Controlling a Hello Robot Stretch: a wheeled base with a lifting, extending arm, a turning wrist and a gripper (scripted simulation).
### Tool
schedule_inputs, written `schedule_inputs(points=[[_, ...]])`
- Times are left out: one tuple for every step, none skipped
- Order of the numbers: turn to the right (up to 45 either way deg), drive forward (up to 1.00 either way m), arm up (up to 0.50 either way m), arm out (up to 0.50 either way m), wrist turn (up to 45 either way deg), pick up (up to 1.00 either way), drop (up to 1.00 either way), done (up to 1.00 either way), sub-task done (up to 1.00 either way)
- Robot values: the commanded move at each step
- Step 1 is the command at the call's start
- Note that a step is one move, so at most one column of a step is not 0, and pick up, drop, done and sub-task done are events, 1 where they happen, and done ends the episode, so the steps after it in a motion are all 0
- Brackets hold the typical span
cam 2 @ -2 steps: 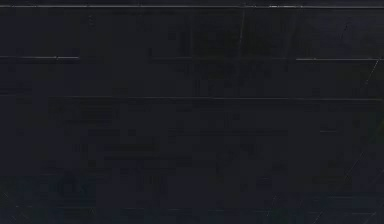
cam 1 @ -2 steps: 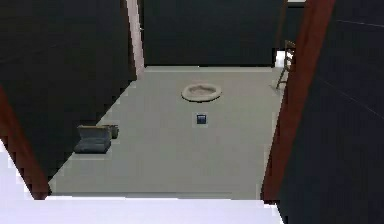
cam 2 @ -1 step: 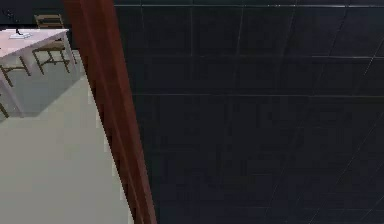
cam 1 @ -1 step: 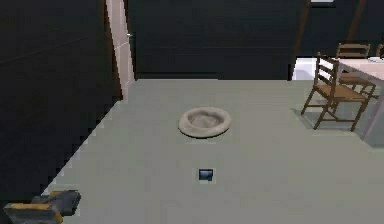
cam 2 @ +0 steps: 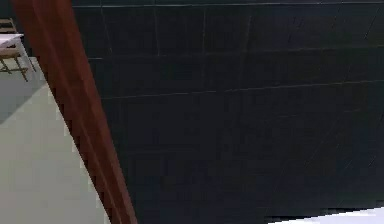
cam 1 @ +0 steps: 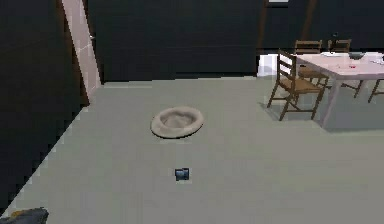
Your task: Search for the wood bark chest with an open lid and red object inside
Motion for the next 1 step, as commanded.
schedule_inputs(points=[[0.0,0.35,0.0,0.0,0.0,0.0,0.0,0.0,0.0]])
